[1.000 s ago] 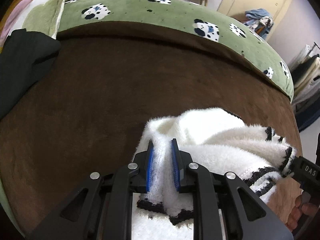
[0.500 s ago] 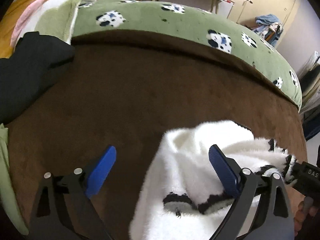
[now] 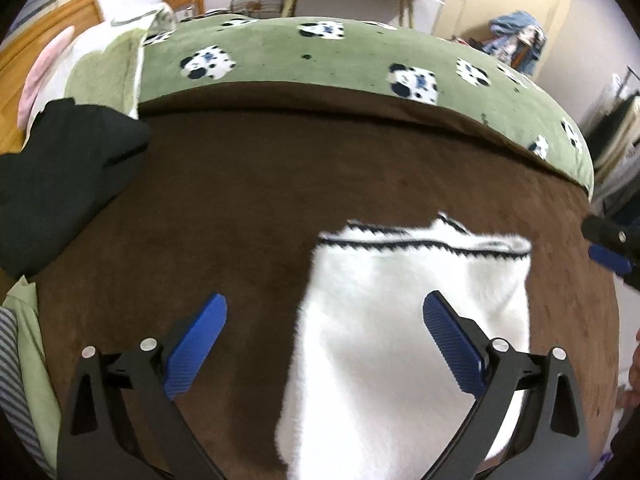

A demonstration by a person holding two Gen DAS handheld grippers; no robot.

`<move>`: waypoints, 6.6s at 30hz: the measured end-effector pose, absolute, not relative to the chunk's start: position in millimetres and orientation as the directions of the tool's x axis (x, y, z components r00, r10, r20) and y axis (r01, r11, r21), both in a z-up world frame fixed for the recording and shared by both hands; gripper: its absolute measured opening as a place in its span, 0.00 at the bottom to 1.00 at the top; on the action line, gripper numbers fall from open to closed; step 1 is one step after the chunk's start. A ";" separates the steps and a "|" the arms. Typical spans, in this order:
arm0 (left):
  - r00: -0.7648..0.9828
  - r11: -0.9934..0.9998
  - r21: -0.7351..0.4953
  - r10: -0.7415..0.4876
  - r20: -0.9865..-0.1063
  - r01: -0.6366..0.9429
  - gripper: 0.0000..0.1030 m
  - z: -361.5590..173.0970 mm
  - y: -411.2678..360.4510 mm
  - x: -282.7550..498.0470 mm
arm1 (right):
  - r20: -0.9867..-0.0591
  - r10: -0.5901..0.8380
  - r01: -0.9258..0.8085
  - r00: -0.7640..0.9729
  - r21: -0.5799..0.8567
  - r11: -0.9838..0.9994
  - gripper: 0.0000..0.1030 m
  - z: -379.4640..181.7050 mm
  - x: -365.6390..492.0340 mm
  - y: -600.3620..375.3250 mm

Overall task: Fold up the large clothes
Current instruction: 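Grasp the folded cardigan bundle with both tools from opposite sides, then lift the folded cardigan with both tools and carry it toward the green pile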

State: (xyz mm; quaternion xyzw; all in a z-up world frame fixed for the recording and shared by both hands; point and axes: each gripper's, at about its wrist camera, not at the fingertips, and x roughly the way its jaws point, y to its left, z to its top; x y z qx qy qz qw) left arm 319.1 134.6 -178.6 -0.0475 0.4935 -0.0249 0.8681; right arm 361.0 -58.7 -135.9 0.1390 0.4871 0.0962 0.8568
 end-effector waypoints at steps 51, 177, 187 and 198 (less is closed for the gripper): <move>0.354 0.943 -0.307 -0.334 -0.874 0.131 0.94 -252.1 169.2 329.3 | -0.794 0.431 -0.091 0.428 0.436 0.895 0.79 -237.4 344.3 -62.9; 0.569 0.783 -0.506 -0.245 -0.785 -0.361 0.53 -137.9 669.9 -1.6 | -0.606 0.743 -0.598 -0.285 0.718 0.357 0.37 -132.1 237.2 540.3; 0.587 0.722 -0.566 -0.274 -0.761 -0.397 0.65 -219.2 703.8 -14.3 | -0.610 0.715 -0.554 -0.341 0.745 0.371 0.51 -210.6 219.5 571.1; 0.621 0.708 -0.568 -0.233 -0.748 -0.419 0.75 -236.9 698.8 -21.6 | -0.598 0.720 -0.560 -0.352 0.751 0.350 0.58 -221.5 211.5 572.2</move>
